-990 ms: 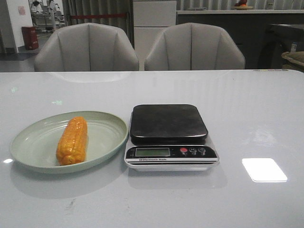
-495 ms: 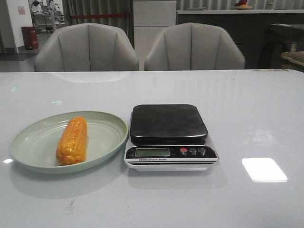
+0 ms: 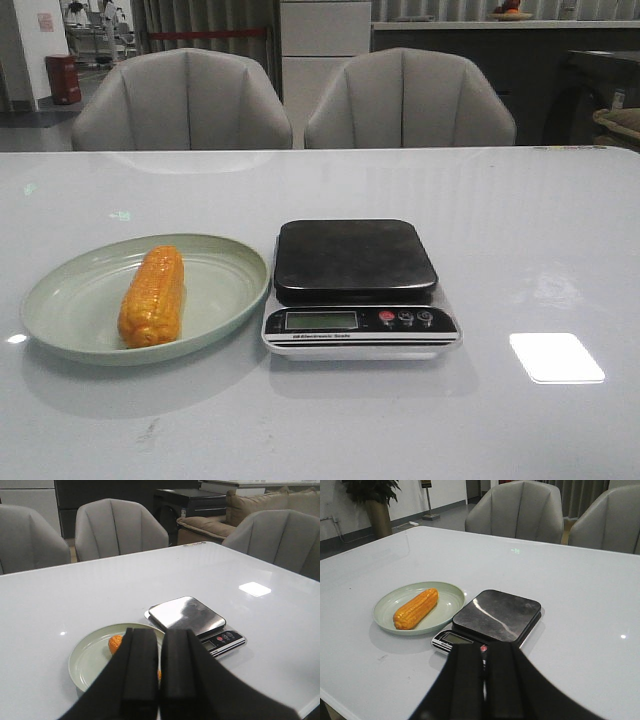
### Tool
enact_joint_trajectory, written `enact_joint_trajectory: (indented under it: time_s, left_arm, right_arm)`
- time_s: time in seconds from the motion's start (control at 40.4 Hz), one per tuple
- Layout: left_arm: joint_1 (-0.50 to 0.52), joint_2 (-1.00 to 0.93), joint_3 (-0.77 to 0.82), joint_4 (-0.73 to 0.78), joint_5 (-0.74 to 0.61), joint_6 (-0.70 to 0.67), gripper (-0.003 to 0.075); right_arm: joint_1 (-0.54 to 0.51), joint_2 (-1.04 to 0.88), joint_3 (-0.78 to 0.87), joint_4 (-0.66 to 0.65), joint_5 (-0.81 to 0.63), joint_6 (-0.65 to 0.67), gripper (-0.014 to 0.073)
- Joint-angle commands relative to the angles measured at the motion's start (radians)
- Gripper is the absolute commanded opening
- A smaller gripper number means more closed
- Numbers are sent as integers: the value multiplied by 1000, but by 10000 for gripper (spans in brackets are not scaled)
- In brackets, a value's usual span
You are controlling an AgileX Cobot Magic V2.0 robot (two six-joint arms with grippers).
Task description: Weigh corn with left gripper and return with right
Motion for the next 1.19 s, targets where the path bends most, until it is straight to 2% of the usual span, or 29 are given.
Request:
enact_joint_trajectory:
  time_s: [0.0,0.149,0.297,0.47,0.743,0.817,1.163]
  left_arm:
    - [3,-15,-1,2,-80,-3,121]
    - [61,-15,62,15,-130,-3,121]
    - [212,-15,147,-27,-247,11,121]
    - [401,-15,263,-216,-448,196,121]
    - [614,-17,391,-221,-587,196,121]
    - [640,-19,421,-219,-640,196,121]
    - [652,-19,418,-171,-632,196,121]
  right_arm:
    - [-8,10,-28,-1,-81,-8,178]
    - [-8,10,-28,-1,-81,-8,178]
    - [-8,10,-28,-1,-81,-8,178]
    - [-8,10,-28,-1,-81,-8,178]
    - [-8,10,-28,-1,-81,-8,178]
    - [-8,10,-28,-1,-81,-8,178]
    - [-8,10,-28,-1,-81,-8,178]
